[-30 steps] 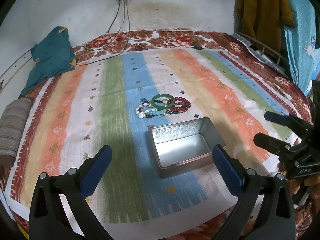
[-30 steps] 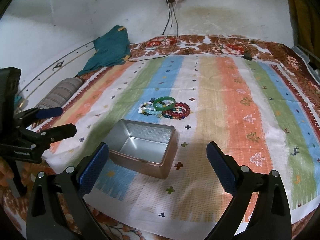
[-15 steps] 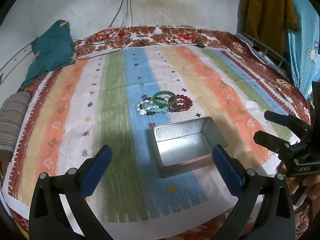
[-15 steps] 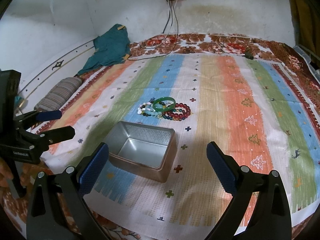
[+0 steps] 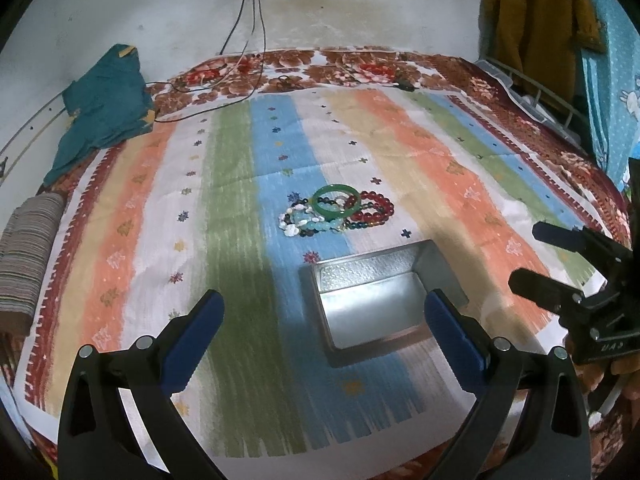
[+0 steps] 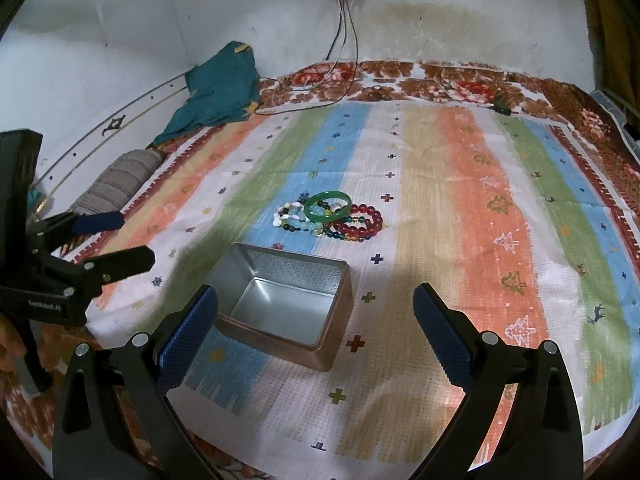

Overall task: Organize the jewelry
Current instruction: 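Move both grippers toward the bracelet pile beside the silver tin, then lower both open grippers over the bracelet pile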

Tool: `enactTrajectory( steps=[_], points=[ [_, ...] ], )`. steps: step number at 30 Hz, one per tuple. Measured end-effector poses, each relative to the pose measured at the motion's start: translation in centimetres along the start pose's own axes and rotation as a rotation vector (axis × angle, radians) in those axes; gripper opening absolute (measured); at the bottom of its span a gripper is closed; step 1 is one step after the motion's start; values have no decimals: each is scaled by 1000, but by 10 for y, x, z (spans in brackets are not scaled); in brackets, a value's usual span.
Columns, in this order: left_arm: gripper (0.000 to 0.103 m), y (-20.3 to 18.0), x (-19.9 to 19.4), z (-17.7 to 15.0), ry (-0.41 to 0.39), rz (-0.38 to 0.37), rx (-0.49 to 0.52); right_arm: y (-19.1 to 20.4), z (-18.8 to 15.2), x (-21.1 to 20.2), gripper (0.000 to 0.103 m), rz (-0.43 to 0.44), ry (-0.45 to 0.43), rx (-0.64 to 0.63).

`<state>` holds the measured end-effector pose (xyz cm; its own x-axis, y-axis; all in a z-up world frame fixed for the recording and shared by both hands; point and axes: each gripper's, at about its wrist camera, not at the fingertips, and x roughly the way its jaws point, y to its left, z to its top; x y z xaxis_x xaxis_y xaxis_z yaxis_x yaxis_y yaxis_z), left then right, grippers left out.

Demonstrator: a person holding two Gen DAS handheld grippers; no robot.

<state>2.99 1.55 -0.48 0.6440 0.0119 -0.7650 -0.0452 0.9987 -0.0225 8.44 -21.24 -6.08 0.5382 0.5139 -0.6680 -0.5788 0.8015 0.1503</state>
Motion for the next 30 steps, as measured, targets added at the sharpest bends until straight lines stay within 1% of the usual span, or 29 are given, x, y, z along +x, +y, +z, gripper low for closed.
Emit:
enactTrajectory(
  steps=[4,7,12,19,22,30],
  points=[
    [98,4,6,4,13,26,12,2,4,6,99,2,10,-13],
    [98,11,11,6,31,42,2,2,7,10,99,-1,13,-14],
    [98,20,21,17,36,78,-10,-3,13,17,99,-10,14,6],
    [98,27,37,30,55,109,-25,-10,22,27,99,-28,24,28],
    [98,31,43,36,63,111,-39,-11,24,30,99,-28,26,29],
    [98,25,54,46,72,111,-30,-17,31,42,99,-46,42,36]
  ],
)
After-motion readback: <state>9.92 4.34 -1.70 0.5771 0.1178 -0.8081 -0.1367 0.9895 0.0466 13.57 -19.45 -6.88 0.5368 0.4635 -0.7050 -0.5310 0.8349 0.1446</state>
